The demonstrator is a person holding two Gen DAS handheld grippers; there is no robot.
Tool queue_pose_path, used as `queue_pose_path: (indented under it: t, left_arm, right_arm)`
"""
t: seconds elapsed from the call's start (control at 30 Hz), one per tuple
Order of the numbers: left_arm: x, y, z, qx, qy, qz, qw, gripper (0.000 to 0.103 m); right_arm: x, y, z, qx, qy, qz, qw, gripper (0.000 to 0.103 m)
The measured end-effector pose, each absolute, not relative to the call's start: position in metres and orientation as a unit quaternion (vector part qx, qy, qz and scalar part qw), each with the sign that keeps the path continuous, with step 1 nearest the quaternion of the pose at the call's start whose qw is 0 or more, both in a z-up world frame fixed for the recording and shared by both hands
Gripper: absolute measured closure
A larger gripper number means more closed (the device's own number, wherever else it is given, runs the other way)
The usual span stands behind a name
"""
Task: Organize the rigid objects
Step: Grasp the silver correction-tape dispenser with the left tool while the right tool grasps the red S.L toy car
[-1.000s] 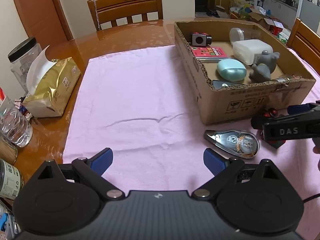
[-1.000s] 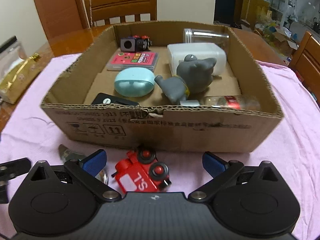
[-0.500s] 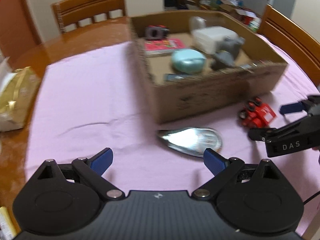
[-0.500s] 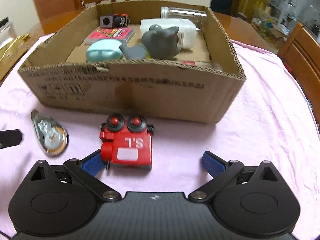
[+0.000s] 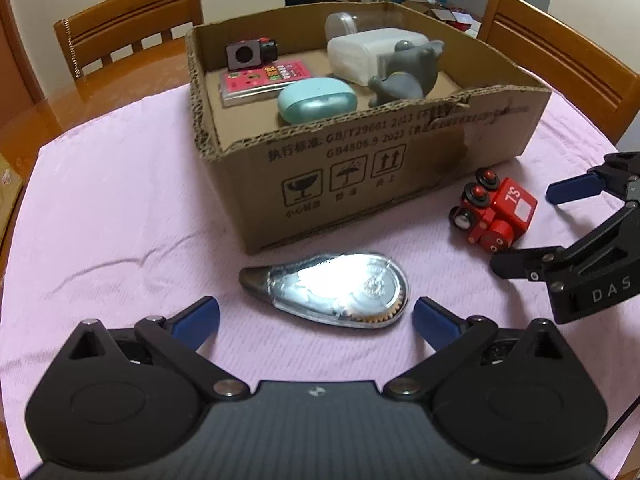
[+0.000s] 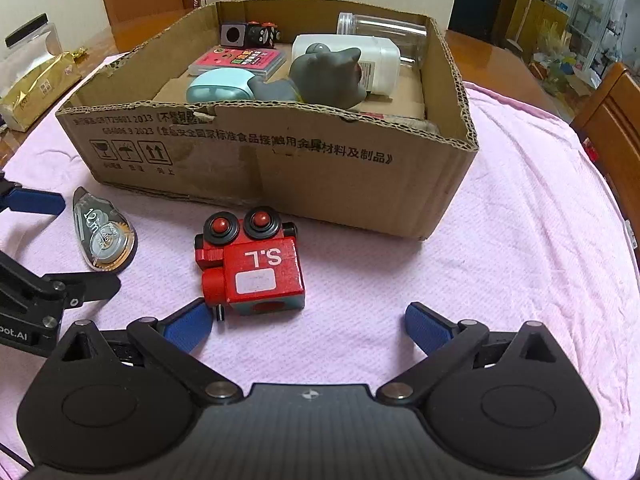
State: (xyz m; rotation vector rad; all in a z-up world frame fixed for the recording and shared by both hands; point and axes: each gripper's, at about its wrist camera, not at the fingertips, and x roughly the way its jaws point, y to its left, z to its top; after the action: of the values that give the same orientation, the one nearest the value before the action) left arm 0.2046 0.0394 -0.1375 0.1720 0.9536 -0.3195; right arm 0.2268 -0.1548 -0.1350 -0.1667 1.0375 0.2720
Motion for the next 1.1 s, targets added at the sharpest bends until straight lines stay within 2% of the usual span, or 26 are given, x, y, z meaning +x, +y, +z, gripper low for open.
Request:
queue_pose_path:
  t: [0.37,0.57,0.97,1.03,1.1]
  left_arm:
    - [0.217,0.034,-0.136,0.094,0.453,-0.171,0.87,0.001]
    - [0.215,0.032,-0.133,0.099,0.451,-0.185,0.868,0.013]
    - [0.207,0.05,-0.132,0.086,0.46,-0.159,0.869,0.013]
    - [0.208,0.053,-0.131,0.084,0.462,-0.155,0.869,0.013]
    - [0.208,0.054,-0.131,0.083,0.462,-0.154,0.869,0.013]
  right_arm:
    - [0.222,-0.158,-0.135,-0.08,0.482,0.136,0.862,0.0]
    - [0.222,-0.157,-0.135,-0.079,0.48,0.135,0.863,0.0]
    - [0.224,-0.135,-0.134,-0.097,0.479,0.171,0.855,0.0]
    - [0.226,-0.128,-0.132,-0.104,0.475,0.182,0.854,0.004]
    - [0.228,-0.123,-0.13,-0.109,0.473,0.19,0.854,0.012]
